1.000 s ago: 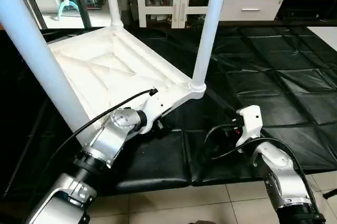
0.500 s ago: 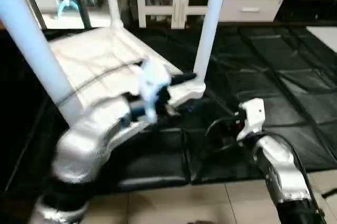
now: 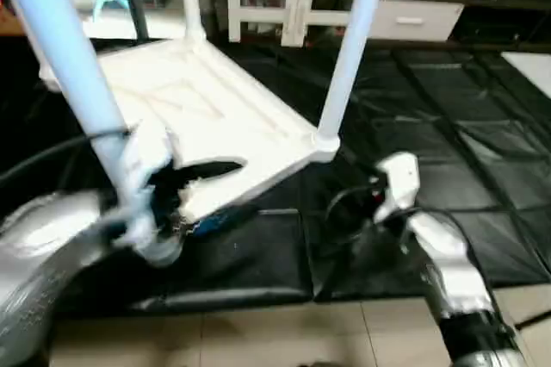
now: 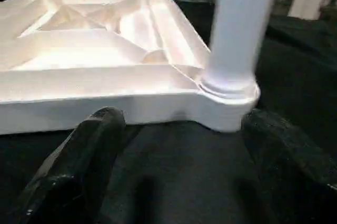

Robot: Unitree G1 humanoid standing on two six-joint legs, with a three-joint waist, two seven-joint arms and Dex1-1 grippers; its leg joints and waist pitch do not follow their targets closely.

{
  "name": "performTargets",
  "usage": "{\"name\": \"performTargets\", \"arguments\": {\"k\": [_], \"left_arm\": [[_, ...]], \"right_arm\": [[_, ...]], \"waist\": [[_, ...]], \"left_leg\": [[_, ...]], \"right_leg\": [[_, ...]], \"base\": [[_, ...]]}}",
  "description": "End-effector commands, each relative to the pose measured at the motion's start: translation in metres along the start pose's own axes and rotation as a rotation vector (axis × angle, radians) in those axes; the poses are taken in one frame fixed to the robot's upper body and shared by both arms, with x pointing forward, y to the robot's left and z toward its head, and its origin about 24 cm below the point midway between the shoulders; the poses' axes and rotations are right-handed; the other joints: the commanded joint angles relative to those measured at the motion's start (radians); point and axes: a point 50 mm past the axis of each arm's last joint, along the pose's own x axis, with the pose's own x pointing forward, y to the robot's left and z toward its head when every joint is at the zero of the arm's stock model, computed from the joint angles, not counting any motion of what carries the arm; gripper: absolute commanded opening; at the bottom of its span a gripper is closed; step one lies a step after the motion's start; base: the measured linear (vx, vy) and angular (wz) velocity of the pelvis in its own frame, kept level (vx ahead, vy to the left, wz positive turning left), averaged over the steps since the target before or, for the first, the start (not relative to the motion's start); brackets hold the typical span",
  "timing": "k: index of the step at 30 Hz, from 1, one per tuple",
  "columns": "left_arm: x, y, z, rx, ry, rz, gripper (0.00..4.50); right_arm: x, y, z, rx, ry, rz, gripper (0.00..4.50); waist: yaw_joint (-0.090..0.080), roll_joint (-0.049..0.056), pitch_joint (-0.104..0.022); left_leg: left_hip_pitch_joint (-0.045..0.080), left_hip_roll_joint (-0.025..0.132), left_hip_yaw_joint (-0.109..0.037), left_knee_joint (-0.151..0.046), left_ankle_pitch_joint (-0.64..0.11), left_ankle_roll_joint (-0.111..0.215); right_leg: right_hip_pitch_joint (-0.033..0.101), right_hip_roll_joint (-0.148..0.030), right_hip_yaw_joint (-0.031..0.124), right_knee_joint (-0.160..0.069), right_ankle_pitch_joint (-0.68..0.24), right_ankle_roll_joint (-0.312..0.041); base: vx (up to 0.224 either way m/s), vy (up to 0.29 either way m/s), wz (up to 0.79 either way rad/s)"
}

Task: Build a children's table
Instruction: Rotate leg to tighten

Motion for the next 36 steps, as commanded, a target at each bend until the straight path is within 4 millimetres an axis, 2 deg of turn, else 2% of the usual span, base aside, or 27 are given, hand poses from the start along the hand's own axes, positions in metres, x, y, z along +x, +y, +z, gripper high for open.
{"name": "performTargets", "arguments": {"k": [1,2,4,5,7,9,10,11,13,14,15,16,17,18,20,22,23,24,25,26,28,29,30,32,33,35,36], "left_arm": [[-0.013,0.000,0.008,0.010,-0.027,0.020,3.55],[-0.015,-0.001,0.009,0.004,-0.030,0.021,3.55],[-0.025,-0.005,0.013,-0.022,-0.068,0.009,3.55],[-0.030,-0.006,0.014,-0.033,-0.086,0.006,3.55],[-0.037,-0.009,0.015,-0.044,-0.107,-0.001,3.55],[-0.056,-0.017,0.009,-0.066,-0.109,0.022,3.55],[-0.056,-0.017,0.009,-0.066,-0.109,0.022,3.55],[-0.064,-0.019,0.003,-0.090,-0.088,0.056,3.55],[-0.072,-0.021,-0.004,-0.118,-0.058,0.097,3.55],[-0.075,-0.022,-0.007,-0.129,-0.050,0.114,3.55],[-0.078,-0.023,-0.009,-0.141,-0.046,0.130,3.55],[-0.081,-0.023,-0.011,-0.151,-0.043,0.144,3.55],[-0.102,-0.022,-0.020,-0.194,-0.030,0.240,3.55],[-0.110,-0.021,-0.024,-0.207,-0.023,0.277,3.55],[-0.123,-0.022,-0.030,-0.231,-0.007,0.326,3.55],[-0.138,-0.021,-0.035,-0.250,0.005,0.388,3.55],[-0.150,-0.021,-0.039,-0.254,0.025,0.448,3.55],[-0.154,-0.020,-0.039,-0.252,0.035,0.473,3.55],[-0.160,-0.015,-0.042,-0.236,0.057,0.536,3.55],[-0.163,-0.011,-0.045,-0.223,0.068,0.580,3.55],[-0.162,0.000,-0.048,-0.174,0.084,0.641,3.55],[-0.156,0.005,-0.048,-0.140,0.080,0.641,3.55],[-0.148,0.011,-0.048,-0.105,0.070,0.641,3.55],[-0.136,0.019,-0.048,-0.079,0.049,0.627,3.55],[-0.132,0.021,-0.047,-0.066,0.046,0.617,3.55],[-0.115,0.026,-0.044,-0.041,0.045,0.569,3.55],[-0.108,0.027,-0.043,-0.034,0.042,0.544,3.55]], "right_arm": [[-0.003,-0.006,0.000,-0.015,0.007,-0.005,3.90],[-0.003,-0.006,0.000,-0.015,0.007,-0.004,3.90],[-0.003,-0.006,-0.002,-0.016,0.009,0.000,3.90],[-0.003,-0.006,-0.002,-0.016,0.010,0.002,3.90],[-0.003,-0.006,-0.002,-0.016,0.012,0.004,3.90],[-0.004,-0.005,-0.005,-0.013,0.020,0.008,3.90],[-0.004,-0.005,-0.005,-0.013,0.020,0.008,3.90],[-0.004,-0.005,-0.006,-0.011,0.024,0.011,3.90],[-0.004,-0.005,-0.007,-0.009,0.029,0.015,3.90],[-0.004,-0.005,-0.008,-0.009,0.031,0.017,3.90],[-0.004,-0.005,-0.008,-0.009,0.032,0.019,3.90],[-0.004,-0.005,-0.008,-0.009,0.032,0.020,3.90],[-0.003,-0.004,-0.008,-0.011,0.033,0.026,3.90],[-0.003,-0.004,-0.008,-0.011,0.033,0.027,3.90],[-0.003,-0.005,-0.008,-0.011,0.034,0.029,3.90],[-0.003,-0.004,-0.008,-0.012,0.036,0.031,3.90],[-0.003,-0.005,-0.008,-0.012,0.037,0.032,3.90],[-0.003,-0.005,-0.008,-0.012,0.037,0.033,3.90],[-0.003,-0.005,-0.009,-0.012,0.039,0.035,3.90],[-0.002,-0.004,-0.009,-0.012,0.040,0.036,3.90],[0.000,-0.003,-0.009,-0.011,0.043,0.043,3.90],[0.001,-0.003,-0.009,-0.012,0.044,0.047,3.90],[0.002,-0.003,-0.008,-0.014,0.045,0.052,3.90],[0.002,-0.003,-0.008,-0.015,0.046,0.054,3.90],[0.002,-0.003,-0.008,-0.015,0.046,0.054,3.90],[0.002,-0.003,-0.008,-0.017,0.046,0.055,3.90],[0.002,-0.003,-0.008,-0.017,0.047,0.054,3.90]], "waist": [[0.000,0.011,-0.055],[0.001,0.013,-0.053],[0.002,0.012,-0.052],[0.002,0.008,-0.051],[0.002,0.008,-0.052],[-0.003,-0.001,-0.047],[-0.005,0.000,-0.046],[-0.005,-0.006,-0.048],[-0.005,-0.004,-0.048],[-0.004,-0.002,-0.046],[-0.006,-0.004,-0.046],[-0.005,-0.002,-0.046],[-0.007,-0.007,-0.043],[-0.009,-0.012,-0.042],[-0.008,-0.012,-0.042],[-0.008,-0.013,-0.043],[-0.008,-0.017,-0.041],[-0.009,-0.013,-0.038],[-0.010,-0.023,-0.039],[-0.006,-0.018,-0.038],[-0.006,-0.017,-0.037],[-0.005,-0.020,-0.039],[-0.003,-0.033,-0.040],[0.001,-0.028,-0.043],[0.000,-0.027,-0.042],[-0.001,-0.034,-0.048],[-0.002,-0.030,-0.049]], "left_leg": [[0.007,-0.005,0.017,-0.072,-0.193,0.009],[0.012,-0.004,0.018,-0.072,-0.214,0.005],[0.013,-0.005,0.017,-0.073,-0.228,0.001],[0.006,-0.007,0.015,-0.075,-0.251,-0.011],[0.011,-0.007,0.015,-0.072,-0.258,-0.011],[0.002,-0.006,0.013,-0.077,-0.269,-0.005],[0.002,-0.005,0.012,-0.078,-0.282,-0.005],[0.010,-0.004,0.015,-0.074,-0.293,-0.002],[0.007,-0.003,0.014,-0.075,-0.279,0.000],[0.010,-0.001,0.012,-0.078,-0.303,-0.002],[0.010,-0.001,0.012,-0.078,-0.304,-0.003],[0.013,-0.001,0.012,-0.078,-0.312,-0.005],[0.010,-0.002,0.011,-0.080,-0.329,-0.004],[0.010,-0.004,0.011,-0.081,-0.352,-0.006],[0.014,-0.003,0.008,-0.083,-0.375,-0.008],[0.016,-0.002,0.008,-0.083,-0.377,-0.006],[0.016,-0.001,0.007,-0.085,-0.385,-0.003],[0.018,0.000,0.005,-0.088,-0.408,-0.008],[0.019,0.002,0.005,-0.088,-0.416,-0.008],[0.025,0.001,0.004,-0.088,-0.434,-0.011],[0.025,0.003,0.000,-0.092,-0.452,-0.016],[0.029,0.003,0.000,-0.091,-0.460,-0.017],[0.025,0.003,-0.001,-0.091,-0.443,-0.013],[0.028,0.005,0.000,-0.091,-0.422,-0.018],[0.024,0.005,-0.001,-0.092,-0.416,-0.022],[0.019,0.003,0.000,-0.091,-0.388,-0.028],[0.022,0.002,0.002,-0.088,-0.379,-0.027]], "right_leg": [[0.047,-0.032,0.030,-0.057,-0.154,-0.184],[0.043,-0.032,0.030,-0.063,-0.177,-0.178],[0.042,-0.031,0.030,-0.065,-0.193,-0.173],[0.046,-0.033,0.031,-0.063,-0.232,-0.165],[0.042,-0.033,0.032,-0.065,-0.242,-0.157],[0.043,-0.033,0.031,-0.069,-0.272,-0.146],[0.043,-0.034,0.031,-0.070,-0.298,-0.137],[0.035,-0.031,0.032,-0.075,-0.319,-0.126],[0.037,-0.032,0.034,-0.072,-0.294,-0.131],[0.033,-0.031,0.033,-0.075,-0.321,-0.122],[0.032,-0.031,0.033,-0.075,-0.317,-0.122],[0.029,-0.030,0.034,-0.075,-0.308,-0.124],[0.029,-0.029,0.033,-0.076,-0.319,-0.122],[0.029,-0.028,0.033,-0.081,-0.356,-0.105],[0.025,-0.028,0.034,-0.084,-0.385,-0.090],[0.023,-0.030,0.035,-0.086,-0.382,-0.091],[0.021,-0.029,0.035,-0.087,-0.378,-0.093],[0.020,-0.028,0.034,-0.087,-0.388,-0.092],[0.020,-0.028,0.033,-0.089,-0.395,-0.089],[0.014,-0.029,0.033,-0.091,-0.408,-0.086],[0.015,-0.029,0.032,-0.092,-0.407,-0.086],[0.014,-0.030,0.031,-0.093,-0.404,-0.085],[0.020,-0.034,0.033,-0.090,-0.405,-0.084],[0.017,-0.036,0.035,-0.087,-0.377,-0.095],[0.020,-0.036,0.034,-0.085,-0.367,-0.098],[0.030,-0.038,0.033,-0.077,-0.335,-0.103],[0.027,-0.037,0.035,-0.078,-0.322,-0.107]], "base": [[0.000,0.000,0.00],[0.000,0.000,0.00],[0.000,0.000,0.00],[0.000,0.000,0.00],[0.000,0.000,0.00],[0.000,0.000,0.00],[0.000,0.000,0.00],[0.000,0.000,0.00],[0.000,0.000,0.00],[0.000,0.000,0.00],[0.000,0.000,0.00],[0.000,0.000,0.00],[0.000,0.000,0.00],[0.000,0.000,0.00],[0.000,0.000,0.00],[0.000,0.000,0.00],[0.000,0.000,0.00],[0.000,0.000,0.00],[0.000,0.000,0.00],[0.000,0.000,0.00],[0.000,0.000,0.00],[0.000,0.000,0.00],[0.000,0.000,0.00],[0.000,0.000,0.00],[0.000,0.000,0.00],[0.000,0.000,0.00],[0.000,0.000,0.00]]}}
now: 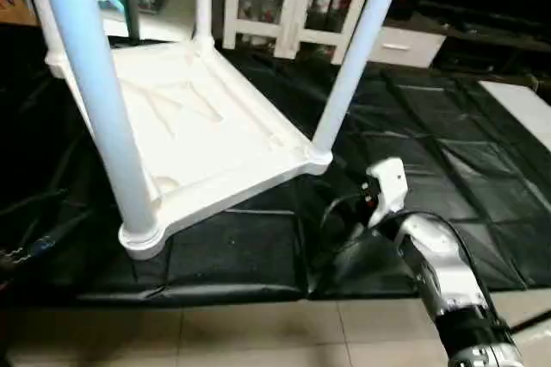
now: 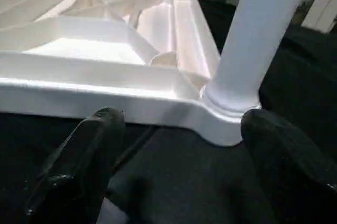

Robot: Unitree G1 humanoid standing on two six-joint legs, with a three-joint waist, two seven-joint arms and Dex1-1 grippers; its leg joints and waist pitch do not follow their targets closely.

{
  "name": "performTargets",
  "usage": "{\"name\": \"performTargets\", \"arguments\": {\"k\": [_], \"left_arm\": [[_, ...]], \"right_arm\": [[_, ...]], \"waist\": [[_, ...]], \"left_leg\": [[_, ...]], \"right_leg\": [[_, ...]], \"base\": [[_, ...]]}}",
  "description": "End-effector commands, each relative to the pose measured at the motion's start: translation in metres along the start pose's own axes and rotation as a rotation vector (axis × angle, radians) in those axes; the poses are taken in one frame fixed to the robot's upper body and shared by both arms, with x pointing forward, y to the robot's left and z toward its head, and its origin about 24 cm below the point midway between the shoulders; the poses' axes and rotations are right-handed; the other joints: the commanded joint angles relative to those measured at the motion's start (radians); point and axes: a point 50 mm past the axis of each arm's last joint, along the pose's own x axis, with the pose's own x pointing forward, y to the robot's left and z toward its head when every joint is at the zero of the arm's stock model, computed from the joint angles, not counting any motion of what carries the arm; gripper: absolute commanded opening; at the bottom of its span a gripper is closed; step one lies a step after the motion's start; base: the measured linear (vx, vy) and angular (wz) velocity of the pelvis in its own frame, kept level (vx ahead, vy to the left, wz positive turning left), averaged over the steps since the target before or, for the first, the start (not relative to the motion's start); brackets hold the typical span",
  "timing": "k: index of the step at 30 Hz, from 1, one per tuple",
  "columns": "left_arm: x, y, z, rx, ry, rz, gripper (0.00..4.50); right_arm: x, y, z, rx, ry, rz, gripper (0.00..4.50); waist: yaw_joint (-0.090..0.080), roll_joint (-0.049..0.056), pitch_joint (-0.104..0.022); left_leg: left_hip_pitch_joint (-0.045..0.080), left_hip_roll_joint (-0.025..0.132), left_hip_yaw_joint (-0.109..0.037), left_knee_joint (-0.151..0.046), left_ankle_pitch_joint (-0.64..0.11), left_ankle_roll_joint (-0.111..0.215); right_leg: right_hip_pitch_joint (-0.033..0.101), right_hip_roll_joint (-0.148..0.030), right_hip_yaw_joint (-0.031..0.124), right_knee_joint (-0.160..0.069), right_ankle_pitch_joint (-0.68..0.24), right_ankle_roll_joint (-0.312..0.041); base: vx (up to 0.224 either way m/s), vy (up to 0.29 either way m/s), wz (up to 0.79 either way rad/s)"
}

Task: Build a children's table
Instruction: Rotate leg to tighten

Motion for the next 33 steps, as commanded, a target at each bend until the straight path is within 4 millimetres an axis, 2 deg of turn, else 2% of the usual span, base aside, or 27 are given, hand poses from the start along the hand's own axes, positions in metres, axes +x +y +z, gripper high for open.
{"name": "performTargets", "arguments": {"k": [1,2,4,5,7,8,9,10,12,13,14,15,17,18,19,20,21,22,23,24,25,26,28,29,30,32,33], "left_arm": [[0.017,-0.008,0.001,0.030,0.007,-0.048,3.55],[0.027,-0.012,0.001,0.047,0.004,-0.082,3.55],[0.045,-0.019,0.002,0.070,-0.002,-0.133,3.55],[0.053,-0.024,0.003,0.079,-0.005,-0.172,3.55],[0.071,-0.035,0.005,0.077,-0.021,-0.246,3.55],[0.085,-0.043,0.007,0.088,-0.031,-0.295,3.55],[0.087,-0.044,0.008,0.089,-0.033,-0.306,3.55],[0.101,-0.052,0.010,0.101,-0.045,-0.348,3.55],[0.107,-0.055,0.011,0.106,-0.051,-0.359,3.55],[0.132,-0.066,0.015,0.102,-0.083,-0.409,3.55],[0.133,-0.067,0.015,0.102,-0.084,-0.411,3.55],[0.147,-0.072,0.018,0.102,-0.098,-0.428,3.55],[0.178,-0.081,0.026,0.100,-0.130,-0.435,3.55],[0.200,-0.089,0.033,0.085,-0.161,-0.419,3.55],[0.207,-0.092,0.036,0.077,-0.171,-0.412,3.55],[0.230,-0.103,0.045,0.072,-0.200,-0.393,3.55],[0.242,-0.111,0.051,0.069,-0.210,-0.388,3.55],[0.243,-0.112,0.051,0.069,-0.210,-0.388,3.55],[0.268,-0.134,0.066,0.074,-0.255,-0.388,3.55],[0.274,-0.141,0.071,0.066,-0.274,-0.390,3.55],[0.275,-0.142,0.071,0.065,-0.275,-0.390,3.55],[0.285,-0.158,0.081,0.055,-0.309,-0.404,3.55],[0.291,-0.170,0.088,0.063,-0.335,-0.414,3.55],[0.292,-0.174,0.088,0.067,-0.348,-0.430,3.55],[0.293,-0.175,0.089,0.068,-0.354,-0.441,3.55],[0.289,-0.168,0.081,0.082,-0.349,-0.442,3.55],[0.286,-0.162,0.077,0.089,-0.339,-0.441,3.55]], "right_arm": [[-0.003,-0.004,0.000,-0.015,0.007,-0.011,3.90],[-0.004,-0.004,-0.001,-0.015,0.009,-0.014,3.90],[-0.005,-0.005,-0.002,-0.014,0.013,-0.019,3.90],[-0.006,-0.005,-0.003,-0.014,0.016,-0.022,3.90],[-0.009,-0.005,-0.007,-0.011,0.028,-0.032,3.90],[-0.012,-0.007,-0.011,-0.014,0.047,-0.046,3.90],[-0.013,-0.007,-0.012,-0.016,0.051,-0.049,3.90],[-0.016,-0.009,-0.015,-0.017,0.065,-0.065,3.90],[-0.017,-0.010,-0.016,-0.014,0.068,-0.071,3.90],[-0.021,-0.011,-0.018,-0.011,0.071,-0.088,3.90],[-0.021,-0.011,-0.018,-0.011,0.071,-0.089,3.90],[-0.023,-0.012,-0.018,-0.012,0.072,-0.098,3.90],[-0.026,-0.013,-0.018,-0.011,0.071,-0.115,3.90],[-0.029,-0.014,-0.019,-0.011,0.071,-0.127,3.90],[-0.029,-0.014,-0.019,-0.011,0.071,-0.131,3.90],[-0.032,-0.014,-0.020,-0.012,0.071,-0.141,3.90],[-0.033,-0.014,-0.020,-0.012,0.071,-0.146,3.90],[-0.033,-0.014,-0.020,-0.012,0.071,-0.146,3.90],[-0.035,-0.014,-0.021,-0.013,0.072,-0.154,3.90],[-0.035,-0.014,-0.021,-0.013,0.072,-0.156,3.90],[-0.035,-0.013,-0.021,-0.013,0.072,-0.156,3.90],[-0.036,-0.012,-0.021,-0.013,0.070,-0.159,3.90],[-0.037,-0.011,-0.021,-0.013,0.067,-0.161,3.90],[-0.038,-0.010,-0.020,-0.014,0.065,-0.165,3.90],[-0.038,-0.010,-0.020,-0.014,0.064,-0.167,3.90],[-0.040,-0.010,-0.019,-0.012,0.061,-0.172,3.90],[-0.041,-0.009,-0.019,-0.010,0.059,-0.170,3.90]], "waist": [[0.000,0.038,-0.036],[-0.001,0.037,-0.036],[0.002,0.042,-0.038],[0.007,0.048,-0.041],[0.013,0.049,-0.044],[0.013,0.057,-0.043],[0.016,0.052,-0.047],[0.017,0.065,-0.048],[0.015,0.055,-0.048],[0.015,0.065,-0.048],[0.021,0.070,-0.051],[0.018,0.069,-0.048],[0.021,0.073,-0.050],[0.023,0.073,-0.052],[0.026,0.071,-0.051],[0.030,0.068,-0.051],[0.037,0.098,-0.052],[0.032,0.084,-0.051],[0.031,0.074,-0.055],[0.031,0.072,-0.053],[0.031,0.073,-0.058],[0.024,0.070,-0.055],[0.024,0.071,-0.064],[0.025,0.129,-0.064],[0.011,0.095,-0.064],[0.011,0.091,-0.065],[0.013,0.095,-0.065]], "left_leg": [[0.012,0.002,0.006,-0.087,-0.374,-0.024],[0.009,0.002,0.006,-0.088,-0.369,-0.023],[0.016,0.003,0.009,-0.084,-0.358,-0.022],[0.013,0.002,0.008,-0.083,-0.340,-0.026],[0.013,0.002,0.009,-0.083,-0.313,-0.028],[0.012,0.002,0.010,-0.083,-0.308,-0.033],[0.010,0.000,0.010,-0.081,-0.295,-0.034],[0.012,-0.001,0.008,-0.080,-0.283,-0.037],[0.004,-0.002,0.010,-0.078,-0.247,-0.029],[0.005,-0.002,0.009,-0.078,-0.244,-0.031],[0.020,-0.004,0.015,-0.070,-0.246,-0.029],[0.009,-0.006,0.015,-0.073,-0.239,-0.017],[0.011,-0.006,0.017,-0.069,-0.216,-0.006],[0.006,-0.009,0.018,-0.066,-0.208,-0.001],[0.007,-0.010,0.019,-0.065,-0.211,0.002],[0.001,-0.012,0.018,-0.064,-0.202,0.006],[0.004,-0.010,0.012,-0.065,-0.197,-0.001],[-0.001,-0.010,0.014,-0.065,-0.199,0.004],[-0.008,-0.013,0.011,-0.064,-0.191,0.008],[-0.006,-0.017,0.014,-0.062,-0.198,0.018],[-0.006,-0.015,0.013,-0.059,-0.187,0.027],[-0.018,-0.016,0.011,-0.061,-0.166,0.038],[-0.018,-0.015,0.009,-0.055,-0.123,0.058],[-0.014,-0.012,0.003,-0.055,-0.093,0.066],[-0.020,-0.013,0.007,-0.052,-0.095,0.086],[-0.018,-0.015,0.009,-0.051,-0.103,0.115],[-0.017,-0.015,0.010,-0.051,-0.110,0.121]], "right_leg": [[0.020,-0.039,0.033,-0.076,-0.314,-0.118],[0.022,-0.039,0.033,-0.076,-0.315,-0.119],[0.017,-0.037,0.033,-0.076,-0.292,-0.127],[0.023,-0.038,0.033,-0.071,-0.263,-0.138],[0.027,-0.038,0.032,-0.067,-0.237,-0.145],[0.027,-0.037,0.032,-0.067,-0.213,-0.152],[0.034,-0.037,0.031,-0.063,-0.201,-0.155],[0.035,-0.039,0.032,-0.060,-0.183,-0.159],[0.042,-0.038,0.031,-0.058,-0.156,-0.170],[0.042,-0.038,0.031,-0.056,-0.152,-0.172],[0.032,-0.035,0.030,-0.063,-0.147,-0.173],[0.042,-0.036,0.032,-0.061,-0.139,-0.183],[0.042,-0.036,0.032,-0.063,-0.119,-0.190],[0.048,-0.037,0.032,-0.067,-0.127,-0.188],[0.047,-0.037,0.033,-0.071,-0.143,-0.185],[0.053,-0.039,0.034,-0.076,-0.170,-0.174],[0.056,-0.046,0.034,-0.069,-0.171,-0.177],[0.057,-0.042,0.032,-0.080,-0.178,-0.170],[0.066,-0.041,0.028,-0.076,-0.182,-0.166],[0.061,-0.039,0.029,-0.085,-0.203,-0.157],[0.065,-0.045,0.029,-0.082,-0.201,-0.163],[0.069,-0.044,0.027,-0.083,-0.195,-0.164],[0.074,-0.048,0.027,-0.075,-0.139,-0.177],[0.070,-0.050,0.027,-0.064,-0.067,-0.206],[0.074,-0.043,0.024,-0.072,-0.014,-0.226],[0.077,-0.043,0.023,-0.067,-0.004,-0.252],[0.076,-0.045,0.023,-0.069,-0.022,-0.256]], "base": [[0.000,0.000,0.00],[0.000,0.000,0.00],[0.000,0.000,0.00],[0.000,0.000,0.00],[0.000,0.000,0.00],[0.000,0.000,0.00],[0.000,0.000,0.00],[0.000,0.000,0.00],[0.000,0.000,0.00],[0.000,0.000,0.00],[0.000,0.000,0.00],[0.000,0.000,0.00],[0.000,0.000,0.00],[0.000,0.000,0.00],[0.000,0.000,0.00],[0.000,0.000,0.00],[0.000,0.000,0.00],[0.000,0.000,0.00],[0.000,0.000,0.00],[0.000,0.000,0.00],[0.000,0.000,0.00],[0.000,0.000,0.00],[0.000,0.000,0.00],[0.000,0.000,0.00],[0.000,0.000,0.00],[0.000,0.000,0.00],[0.000,0.000,0.00]]}}
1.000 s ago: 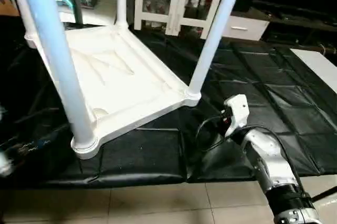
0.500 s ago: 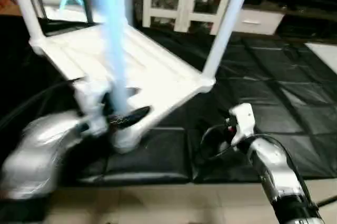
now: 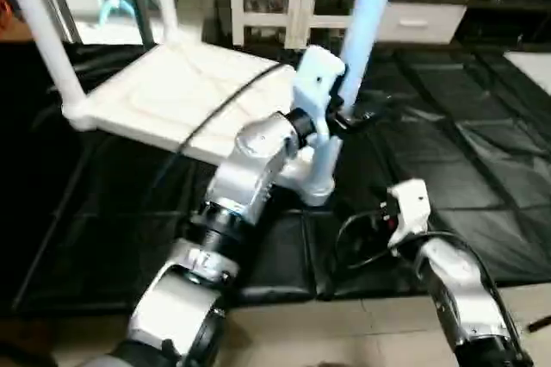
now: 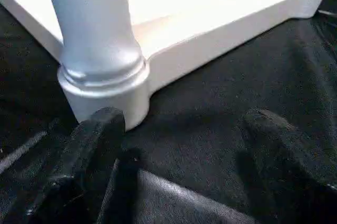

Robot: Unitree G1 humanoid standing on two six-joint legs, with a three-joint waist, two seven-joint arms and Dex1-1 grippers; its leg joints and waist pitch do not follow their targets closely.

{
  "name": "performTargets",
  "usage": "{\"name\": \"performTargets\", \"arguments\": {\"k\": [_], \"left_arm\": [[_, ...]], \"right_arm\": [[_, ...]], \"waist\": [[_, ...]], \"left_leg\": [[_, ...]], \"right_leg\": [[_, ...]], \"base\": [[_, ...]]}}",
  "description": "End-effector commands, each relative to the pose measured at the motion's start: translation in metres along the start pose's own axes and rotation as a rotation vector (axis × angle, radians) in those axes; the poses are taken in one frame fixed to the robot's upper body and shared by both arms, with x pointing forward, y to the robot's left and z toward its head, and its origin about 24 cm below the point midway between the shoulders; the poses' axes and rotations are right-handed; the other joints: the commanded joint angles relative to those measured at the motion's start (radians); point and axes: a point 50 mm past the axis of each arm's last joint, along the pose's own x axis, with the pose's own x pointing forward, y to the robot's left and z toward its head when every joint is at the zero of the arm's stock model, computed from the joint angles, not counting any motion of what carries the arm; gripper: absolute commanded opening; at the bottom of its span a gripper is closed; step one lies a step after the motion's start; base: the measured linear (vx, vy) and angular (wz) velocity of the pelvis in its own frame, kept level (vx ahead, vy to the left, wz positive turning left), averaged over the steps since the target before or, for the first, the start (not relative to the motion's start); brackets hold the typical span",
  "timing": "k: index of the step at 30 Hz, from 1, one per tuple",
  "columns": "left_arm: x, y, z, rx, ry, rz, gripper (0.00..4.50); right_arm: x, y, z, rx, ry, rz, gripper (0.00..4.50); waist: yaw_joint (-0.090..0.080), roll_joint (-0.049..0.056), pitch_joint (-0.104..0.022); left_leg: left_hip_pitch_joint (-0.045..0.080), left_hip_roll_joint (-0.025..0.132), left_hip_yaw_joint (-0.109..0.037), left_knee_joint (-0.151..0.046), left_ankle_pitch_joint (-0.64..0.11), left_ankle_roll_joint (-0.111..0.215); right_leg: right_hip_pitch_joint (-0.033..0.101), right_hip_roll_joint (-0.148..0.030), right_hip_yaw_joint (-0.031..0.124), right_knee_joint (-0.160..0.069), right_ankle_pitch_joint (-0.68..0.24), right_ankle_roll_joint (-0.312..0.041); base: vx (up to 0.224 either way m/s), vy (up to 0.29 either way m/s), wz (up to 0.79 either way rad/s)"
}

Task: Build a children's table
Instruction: Rotate leg to tighten

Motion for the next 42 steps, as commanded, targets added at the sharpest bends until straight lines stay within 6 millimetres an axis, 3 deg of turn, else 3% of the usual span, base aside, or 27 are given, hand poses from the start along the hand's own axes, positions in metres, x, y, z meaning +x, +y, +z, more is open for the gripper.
{"name": "performTargets", "arguments": {"k": [1,3,5,6,7,8,9,12,15,17,18,21,24,28,31,32,33,34,37,40,42], "left_arm": [[-0.008,0.003,-0.003,0.030,0.012,-0.015,3.55],[-0.034,0.014,-0.014,0.075,0.060,-0.046,3.55],[-0.055,0.016,-0.020,0.091,0.095,-0.091,3.55],[-0.065,0.017,-0.023,0.096,0.114,-0.103,3.55],[-0.072,0.017,-0.024,0.099,0.126,-0.108,3.55],[-0.080,0.018,-0.025,0.110,0.137,-0.113,3.55],[-0.092,0.018,-0.026,0.123,0.153,-0.114,3.55],[-0.109,0.024,-0.025,0.121,0.178,-0.081,3.55],[-0.128,0.033,-0.024,0.147,0.209,-0.042,3.51],[-0.140,0.044,-0.024,0.176,0.251,0.022,3.50],[-0.147,0.051,-0.024,0.191,0.273,0.057,3.50],[-0.157,0.057,-0.021,0.201,0.298,0.102,3.50],[-0.168,0.061,-0.022,0.206,0.337,0.150,3.50],[-0.176,0.064,-0.028,0.217,0.389,0.198,3.50],[-0.183,0.063,-0.036,0.225,0.433,0.205,3.50],[-0.183,0.062,-0.036,0.217,0.430,0.208,3.50],[-0.183,0.062,-0.036,0.216,0.429,0.212,3.50],[-0.183,0.061,-0.036,0.216,0.429,0.216,3.50],[-0.185,0.061,-0.037,0.204,0.437,0.219,3.50],[-0.190,0.059,-0.037,0.179,0.451,0.200,3.50],[-0.199,0.059,-0.038,0.153,0.459,0.218,3.50]], "right_arm": [[-0.004,-0.003,0.003,-0.002,-0.010,-0.017,3.90],[-0.003,0.004,0.009,0.010,-0.054,0.038,3.90],[0.000,0.009,0.017,0.019,-0.105,0.082,3.90],[0.002,0.011,0.022,0.016,-0.134,0.101,3.90],[0.003,0.013,0.026,0.014,-0.152,0.111,3.90],[0.005,0.015,0.030,0.015,-0.179,0.135,3.90],[0.007,0.020,0.037,0.019,-0.215,0.177,3.90],[0.012,0.028,0.049,0.020,-0.272,0.254,3.90],[0.018,0.030,0.061,0.026,-0.306,0.284,4.06],[0.023,0.025,0.068,0.013,-0.319,0.238,4.22],[0.026,0.023,0.072,0.013,-0.328,0.217,4.22],[0.029,0.023,0.078,0.012,-0.350,0.216,4.44],[0.030,0.028,0.080,0.004,-0.349,0.253,4.44],[0.026,0.027,0.073,-0.019,-0.312,0.243,4.44],[0.017,0.016,0.070,-0.014,-0.338,0.161,4.44],[0.016,0.014,0.072,-0.003,-0.355,0.147,4.44],[0.016,0.012,0.076,-0.006,-0.378,0.128,4.44],[0.016,0.011,0.078,-0.012,-0.392,0.112,4.44],[0.011,0.001,0.084,-0.023,-0.387,0.120,4.44],[-0.002,-0.009,0.079,0.012,-0.301,0.247,4.44],[-0.029,-0.013,0.062,-0.045,-0.097,0.468,4.44]], "waist": [[0.004,-0.013,-0.072],[0.002,-0.012,-0.067],[-0.006,-0.003,-0.064],[-0.012,-0.014,-0.063],[-0.011,-0.003,-0.062],[-0.006,-0.005,-0.063],[-0.009,-0.010,-0.061],[-0.005,-0.001,-0.058],[-0.002,-0.011,-0.055],[-0.005,-0.007,-0.057],[-0.009,-0.018,-0.059],[-0.011,-0.008,-0.058],[-0.010,-0.010,-0.063],[-0.005,-0.009,-0.063],[-0.003,-0.014,-0.062],[-0.001,-0.002,-0.061],[-0.005,-0.006,-0.061],[-0.003,-0.001,-0.062],[-0.004,-0.008,-0.059],[-0.003,-0.003,-0.058],[0.004,-0.003,-0.057]], "left_leg": [[-0.003,-0.011,0.012,-0.053,-0.128,0.117],[-0.003,-0.011,0.012,-0.057,-0.157,0.113],[0.002,-0.005,0.009,-0.064,-0.210,0.094],[-0.001,-0.004,0.011,-0.064,-0.218,0.091],[0.006,-0.002,0.011,-0.065,-0.231,0.078],[0.012,0.003,0.009,-0.066,-0.240,0.067],[0.011,0.005,0.011,-0.068,-0.239,0.063],[0.016,0.006,0.011,-0.071,-0.260,0.050],[0.008,0.002,0.012,-0.074,-0.248,0.038],[0.006,-0.001,0.011,-0.074,-0.232,0.029],[0.005,-0.002,0.013,-0.073,-0.219,0.026],[0.006,-0.002,0.012,-0.072,-0.207,0.021],[0.007,-0.001,0.013,-0.071,-0.176,0.024],[0.009,0.000,0.015,-0.071,-0.164,0.029],[0.008,-0.001,0.015,-0.073,-0.176,0.022],[0.010,-0.001,0.014,-0.074,-0.185,0.018],[0.009,-0.001,0.015,-0.074,-0.198,0.017],[0.011,-0.001,0.014,-0.074,-0.208,0.011],[0.011,-0.003,0.015,-0.074,-0.242,0.007],[0.014,-0.001,0.012,-0.075,-0.263,0.010],[0.010,0.000,0.011,-0.074,-0.257,0.027]], "right_leg": [[0.071,-0.045,0.025,-0.066,-0.068,-0.253],[0.069,-0.043,0.023,-0.074,-0.136,-0.243],[0.063,-0.044,0.023,-0.077,-0.218,-0.229],[0.061,-0.042,0.023,-0.080,-0.230,-0.224],[0.054,-0.042,0.023,-0.080,-0.253,-0.220],[0.050,-0.046,0.024,-0.076,-0.265,-0.218],[0.047,-0.043,0.025,-0.077,-0.251,-0.219],[0.041,-0.042,0.024,-0.074,-0.257,-0.215],[0.043,-0.044,0.027,-0.074,-0.283,-0.186],[0.044,-0.044,0.027,-0.072,-0.274,-0.176],[0.044,-0.042,0.026,-0.070,-0.261,-0.172],[0.042,-0.044,0.028,-0.068,-0.256,-0.170],[0.044,-0.040,0.029,-0.059,-0.171,-0.189],[0.044,-0.040,0.029,-0.057,-0.135,-0.202],[0.046,-0.041,0.031,-0.058,-0.143,-0.197],[0.044,-0.041,0.031,-0.058,-0.150,-0.198],[0.043,-0.040,0.031,-0.062,-0.160,-0.196],[0.043,-0.041,0.031,-0.061,-0.170,-0.196],[0.041,-0.039,0.032,-0.067,-0.220,-0.185],[0.045,-0.036,0.030,-0.070,-0.234,-0.183],[0.051,-0.034,0.029,-0.069,-0.211,-0.189]], "base": [[0.000,0.000,0.00],[0.000,0.000,0.00],[0.000,0.000,0.00],[0.000,0.000,0.00],[0.000,0.000,0.00],[0.000,0.000,0.00],[0.000,0.000,0.00],[0.000,0.000,0.00],[0.000,0.000,0.00],[0.000,0.000,0.00],[0.000,0.000,0.00],[0.000,0.000,0.00],[0.000,0.000,0.00],[0.000,0.000,0.00],[0.000,0.000,0.00],[0.000,0.000,0.00],[0.000,0.000,0.00],[0.000,0.000,0.00],[0.000,0.000,0.00],[0.000,0.000,0.00],[0.000,0.000,0.00]]}}
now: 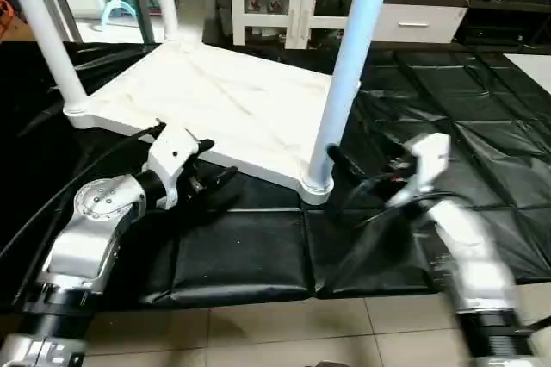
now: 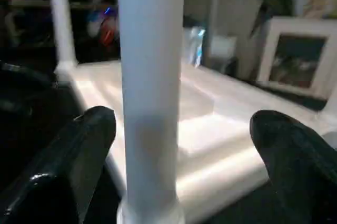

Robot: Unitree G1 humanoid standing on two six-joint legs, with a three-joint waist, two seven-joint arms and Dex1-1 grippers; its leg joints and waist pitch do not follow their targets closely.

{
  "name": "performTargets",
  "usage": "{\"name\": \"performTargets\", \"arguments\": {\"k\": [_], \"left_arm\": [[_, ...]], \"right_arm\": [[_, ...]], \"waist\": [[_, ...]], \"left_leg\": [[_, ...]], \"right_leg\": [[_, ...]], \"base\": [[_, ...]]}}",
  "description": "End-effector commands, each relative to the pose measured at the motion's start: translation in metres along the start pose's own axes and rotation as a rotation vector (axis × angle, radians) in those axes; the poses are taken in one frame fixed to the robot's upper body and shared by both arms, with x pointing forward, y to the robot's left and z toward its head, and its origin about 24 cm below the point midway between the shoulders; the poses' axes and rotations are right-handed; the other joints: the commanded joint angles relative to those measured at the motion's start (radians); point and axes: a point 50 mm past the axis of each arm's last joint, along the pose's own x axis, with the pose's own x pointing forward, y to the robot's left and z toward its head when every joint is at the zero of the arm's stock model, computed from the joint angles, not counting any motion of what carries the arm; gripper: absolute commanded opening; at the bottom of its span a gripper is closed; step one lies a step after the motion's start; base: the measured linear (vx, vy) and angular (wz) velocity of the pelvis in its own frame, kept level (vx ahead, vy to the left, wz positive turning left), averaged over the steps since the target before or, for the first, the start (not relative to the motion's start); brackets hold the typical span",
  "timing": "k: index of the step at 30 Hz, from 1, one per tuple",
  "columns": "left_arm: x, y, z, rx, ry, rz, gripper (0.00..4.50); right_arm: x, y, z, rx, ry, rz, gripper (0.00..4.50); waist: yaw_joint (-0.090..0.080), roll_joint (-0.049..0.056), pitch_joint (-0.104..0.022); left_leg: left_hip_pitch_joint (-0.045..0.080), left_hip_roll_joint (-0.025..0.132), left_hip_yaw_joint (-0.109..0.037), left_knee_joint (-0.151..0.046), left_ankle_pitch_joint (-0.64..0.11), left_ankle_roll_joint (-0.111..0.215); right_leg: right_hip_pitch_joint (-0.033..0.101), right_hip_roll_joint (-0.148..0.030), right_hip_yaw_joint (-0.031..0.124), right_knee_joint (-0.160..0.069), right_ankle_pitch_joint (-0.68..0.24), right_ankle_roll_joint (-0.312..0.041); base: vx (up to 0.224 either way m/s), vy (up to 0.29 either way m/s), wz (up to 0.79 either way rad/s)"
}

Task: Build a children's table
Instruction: Rotate leg to tighten, then flip table

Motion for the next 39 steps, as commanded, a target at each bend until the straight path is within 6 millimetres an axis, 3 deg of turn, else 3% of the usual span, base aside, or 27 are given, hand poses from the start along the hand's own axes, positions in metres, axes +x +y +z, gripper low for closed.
{"name": "performTargets", "arguments": {"k": [1,2,4,5,7,8,9,10,12,13,14,15,16,17,18,19,20,22,25,27,30,34,36,39], "left_arm": [[-0.008,0.005,-0.001,-0.020,0.006,0.016,3.50],[-0.014,0.006,-0.004,-0.030,0.021,0.024,3.50],[-0.021,0.007,-0.008,-0.041,0.040,0.028,3.50],[-0.024,0.007,-0.009,-0.044,0.048,0.030,3.50],[-0.029,0.008,-0.011,-0.050,0.060,0.034,3.50],[-0.040,0.012,-0.014,-0.058,0.090,0.051,3.50],[-0.049,0.015,-0.016,-0.059,0.110,0.070,3.50],[-0.054,0.017,-0.018,-0.062,0.122,0.083,3.50],[-0.068,0.021,-0.020,-0.068,0.152,0.114,3.50],[-0.075,0.023,-0.021,-0.065,0.167,0.128,3.50],[-0.081,0.025,-0.022,-0.067,0.181,0.139,3.50],[-0.089,0.027,-0.024,-0.070,0.204,0.152,3.50],[-0.091,0.027,-0.025,-0.070,0.209,0.155,3.50],[-0.098,0.028,-0.026,-0.073,0.227,0.164,3.50],[-0.109,0.030,-0.029,-0.078,0.255,0.179,3.50],[-0.112,0.030,-0.030,-0.075,0.264,0.185,3.50],[-0.116,0.030,-0.030,-0.071,0.278,0.191,3.50],[-0.118,0.028,-0.030,-0.069,0.287,0.190,3.50],[-0.112,0.017,-0.026,-0.072,0.279,0.149,3.50],[-0.106,0.010,-0.025,-0.075,0.270,0.117,3.50],[-0.098,0.003,-0.023,-0.076,0.262,0.083,3.50],[-0.094,-0.005,-0.021,-0.080,0.259,0.035,3.50],[-0.094,-0.007,-0.020,-0.079,0.263,0.026,3.50],[-0.093,-0.008,-0.020,-0.080,0.266,0.028,3.50]], "right_arm": [[-0.017,0.009,-0.007,0.044,0.120,0.181,4.44],[-0.031,0.014,-0.010,0.084,0.211,0.281,4.44],[-0.036,0.021,-0.007,0.129,0.262,0.367,4.44],[-0.034,0.025,-0.006,0.137,0.280,0.406,4.44],[-0.030,0.030,-0.004,0.138,0.288,0.447,4.44],[-0.013,0.043,0.001,0.139,0.275,0.522,4.44],[-0.001,0.053,0.005,0.136,0.267,0.581,4.44],[0.007,0.056,0.005,0.120,0.263,0.591,4.44],[0.027,0.064,0.005,0.073,0.253,0.608,4.44],[0.037,0.065,0.005,0.046,0.236,0.593,4.44],[0.049,0.062,0.004,0.023,0.225,0.547,4.44],[0.067,0.056,0.002,-0.011,0.216,0.470,4.44],[0.070,0.055,0.002,-0.017,0.214,0.456,4.44],[0.085,0.051,0.002,-0.044,0.211,0.399,4.44],[0.105,0.045,0.000,-0.112,0.230,0.327,4.44],[0.111,0.043,-0.001,-0.157,0.243,0.308,4.44],[0.126,0.039,0.003,-0.185,0.241,0.252,4.44],[0.141,0.036,0.009,-0.202,0.232,0.197,4.44],[0.168,0.040,0.019,-0.238,0.222,0.156,4.44],[0.177,0.044,0.015,-0.242,0.271,0.175,4.44],[0.182,0.051,0.009,-0.224,0.328,0.240,4.44],[0.176,0.057,-0.010,-0.208,0.474,0.377,4.44],[0.173,0.056,-0.016,-0.203,0.515,0.387,4.44],[0.171,0.049,-0.020,-0.255,0.538,0.338,4.44]], "waist": [[0.001,0.017,-0.057],[0.004,0.011,-0.059],[0.002,0.010,-0.058],[-0.003,-0.006,-0.057],[-0.008,0.001,-0.051],[-0.009,-0.007,-0.051],[-0.017,-0.020,-0.051],[-0.021,-0.020,-0.048],[-0.024,-0.012,-0.048],[-0.026,-0.025,-0.046],[-0.018,-0.020,-0.044],[-0.018,-0.018,-0.046],[-0.024,-0.014,-0.044],[-0.023,-0.011,-0.048],[-0.028,-0.014,-0.046],[-0.026,-0.017,-0.047],[-0.025,-0.015,-0.045],[-0.022,-0.014,-0.047],[-0.017,-0.004,-0.045],[-0.021,-0.009,-0.043],[-0.017,-0.012,-0.040],[-0.017,-0.013,-0.046],[-0.021,-0.015,-0.043],[-0.024,-0.015,-0.037]], "left_leg": [[0.011,0.000,0.012,-0.071,-0.258,0.043],[0.004,-0.004,0.010,-0.070,-0.251,0.053],[0.003,-0.004,0.010,-0.070,-0.246,0.064],[-0.004,-0.003,0.008,-0.072,-0.245,0.066],[-0.004,-0.003,0.004,-0.074,-0.272,0.058],[0.003,-0.002,0.004,-0.070,-0.287,0.053],[-0.006,-0.005,0.002,-0.071,-0.276,0.048],[-0.016,-0.006,-0.002,-0.076,-0.274,0.040],[-0.009,-0.007,-0.006,-0.074,-0.296,0.025],[-0.001,-0.005,-0.007,-0.074,-0.324,0.016],[0.013,-0.003,-0.006,-0.073,-0.343,0.006],[0.016,-0.001,-0.006,-0.071,-0.345,0.002],[0.015,-0.002,-0.010,-0.076,-0.363,-0.019],[0.015,0.001,-0.014,-0.083,-0.380,-0.033],[0.018,0.001,-0.010,-0.081,-0.396,-0.044],[0.015,-0.002,-0.012,-0.084,-0.411,-0.046],[0.022,-0.002,-0.007,-0.080,-0.418,-0.049],[0.022,-0.003,-0.006,-0.081,-0.415,-0.049],[0.024,0.002,-0.005,-0.084,-0.403,-0.062],[0.017,0.001,-0.004,-0.085,-0.395,-0.060],[0.015,0.001,0.000,-0.083,-0.364,-0.047],[0.006,-0.001,0.003,-0.079,-0.227,-0.024],[0.002,-0.001,0.005,-0.078,-0.186,-0.009],[0.005,0.001,0.008,-0.078,-0.204,-0.008]], "right_leg": [[0.051,-0.035,0.029,-0.075,-0.206,-0.189],[0.061,-0.035,0.027,-0.075,-0.208,-0.189],[0.054,-0.037,0.026,-0.077,-0.225,-0.188],[0.058,-0.037,0.024,-0.077,-0.257,-0.178],[0.050,-0.043,0.023,-0.085,-0.362,-0.150],[0.042,-0.044,0.022,-0.089,-0.414,-0.137],[0.045,-0.044,0.022,-0.086,-0.431,-0.130],[0.046,-0.044,0.020,-0.086,-0.471,-0.101],[0.034,-0.046,0.019,-0.086,-0.505,-0.093],[0.026,-0.044,0.016,-0.096,-0.535,-0.086],[0.014,-0.044,0.019,-0.098,-0.535,-0.092],[0.011,-0.046,0.022,-0.094,-0.512,-0.104],[0.006,-0.043,0.020,-0.085,-0.479,-0.130],[0.015,-0.040,0.017,-0.082,-0.442,-0.134],[0.001,-0.041,0.019,-0.075,-0.402,-0.158],[0.014,-0.037,0.018,-0.076,-0.407,-0.151],[0.000,-0.039,0.023,-0.075,-0.394,-0.160],[0.006,-0.037,0.024,-0.074,-0.380,-0.163],[0.005,-0.038,0.027,-0.065,-0.304,-0.176],[0.010,-0.035,0.028,-0.056,-0.257,-0.194],[0.015,-0.038,0.031,-0.057,-0.231,-0.194],[0.032,-0.037,0.029,-0.040,-0.082,-0.231],[0.035,-0.036,0.028,-0.037,-0.033,-0.250],[0.030,-0.037,0.028,-0.039,-0.069,-0.256]], "base": [[0.000,0.000,0.00],[0.000,0.000,0.00],[0.000,0.000,0.00],[0.000,0.000,0.00],[0.000,0.000,0.00],[0.000,0.000,0.00],[0.000,0.000,0.00],[0.000,0.000,0.00],[0.000,0.000,0.00],[0.000,0.000,0.00],[0.000,0.000,0.00],[0.000,0.000,0.00],[0.000,0.000,0.00],[0.000,0.000,0.00],[0.000,0.000,0.00],[0.000,0.000,0.00],[0.000,0.000,0.00],[0.000,0.000,0.00],[0.000,0.000,0.00],[0.000,0.000,0.00],[0.000,0.000,0.00],[0.000,0.000,0.00],[0.000,0.000,0.00],[0.000,0.000,0.00]]}}
